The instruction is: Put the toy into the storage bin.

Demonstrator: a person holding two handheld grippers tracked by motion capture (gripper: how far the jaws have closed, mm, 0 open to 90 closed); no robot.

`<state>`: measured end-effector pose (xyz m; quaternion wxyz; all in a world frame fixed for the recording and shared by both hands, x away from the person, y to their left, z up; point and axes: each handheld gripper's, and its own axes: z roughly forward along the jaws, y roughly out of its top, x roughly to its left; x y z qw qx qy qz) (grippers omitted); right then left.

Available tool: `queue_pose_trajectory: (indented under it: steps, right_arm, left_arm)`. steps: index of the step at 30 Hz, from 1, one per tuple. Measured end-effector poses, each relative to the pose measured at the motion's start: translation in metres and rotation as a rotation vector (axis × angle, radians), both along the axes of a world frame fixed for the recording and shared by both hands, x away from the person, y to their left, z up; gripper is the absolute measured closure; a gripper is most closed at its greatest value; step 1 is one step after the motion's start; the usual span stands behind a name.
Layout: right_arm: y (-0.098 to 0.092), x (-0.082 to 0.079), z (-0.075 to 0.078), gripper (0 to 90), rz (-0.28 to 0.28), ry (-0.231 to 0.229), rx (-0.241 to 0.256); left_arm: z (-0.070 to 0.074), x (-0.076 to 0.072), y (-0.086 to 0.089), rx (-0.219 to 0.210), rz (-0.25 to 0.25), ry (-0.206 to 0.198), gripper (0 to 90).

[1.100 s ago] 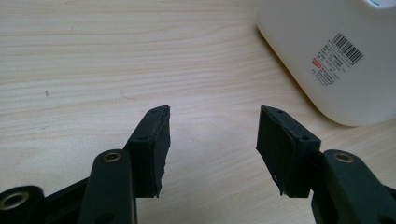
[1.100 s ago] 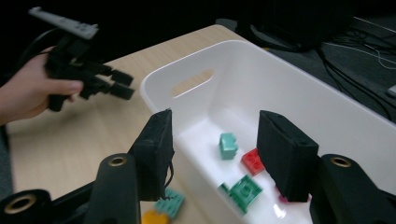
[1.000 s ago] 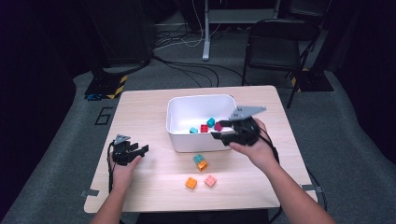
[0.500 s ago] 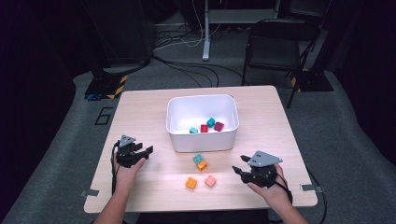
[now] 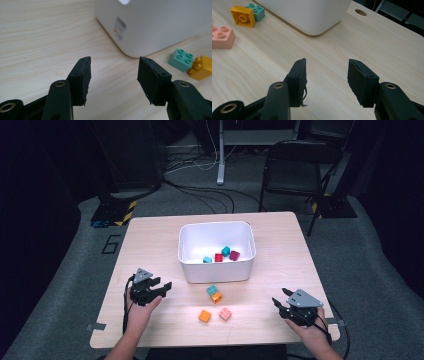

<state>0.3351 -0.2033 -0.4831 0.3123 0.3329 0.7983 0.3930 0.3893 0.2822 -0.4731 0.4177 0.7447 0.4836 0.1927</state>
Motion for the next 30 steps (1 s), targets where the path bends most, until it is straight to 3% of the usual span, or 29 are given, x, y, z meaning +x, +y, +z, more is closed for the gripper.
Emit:
queue_pose_trajectory:
  steps: [8,10,12,14,16,17,19,25,30]
  right_arm:
    - [-0.018,-0.004,0.006,49.1,0.041,-0.085,-0.013]
    - [-0.023,-0.003,0.005,49.0,0.049,-0.102,-0.031]
    - [-0.029,0.001,0.001,49.1,0.038,-0.082,-0.018]
    - [-0.034,0.008,-0.001,49.1,0.029,-0.058,0.026]
    - [-0.035,0.012,0.0,49.1,0.03,-0.058,0.046]
    - [-0.037,0.015,0.0,49.1,0.035,-0.086,0.033]
    - [-0.038,0.019,-0.001,49.1,0.04,-0.09,0.024]
    - [-0.045,0.03,-0.007,49.1,-0.006,-0.124,0.053]
    - [-0.053,0.042,-0.01,49.1,-0.067,-0.088,0.119]
  left_arm:
    - [-0.002,-0.026,-0.034,0.066,-0.094,-0.003,44.0]
    - [-0.005,-0.031,-0.043,0.063,-0.117,0.009,44.0]
    - [-0.007,-0.035,-0.051,0.055,-0.131,0.016,44.0]
    - [-0.009,-0.038,-0.059,0.046,-0.141,0.019,44.0]
    - [-0.011,-0.04,-0.063,0.039,-0.146,0.018,44.0]
    - [-0.013,-0.043,-0.068,0.029,-0.152,0.024,44.0]
    - [-0.016,-0.046,-0.072,0.033,-0.166,0.033,44.0]
    - [-0.023,-0.054,-0.081,0.05,-0.201,0.041,43.9]
    - [-0.027,-0.059,-0.089,0.025,-0.233,0.042,43.6]
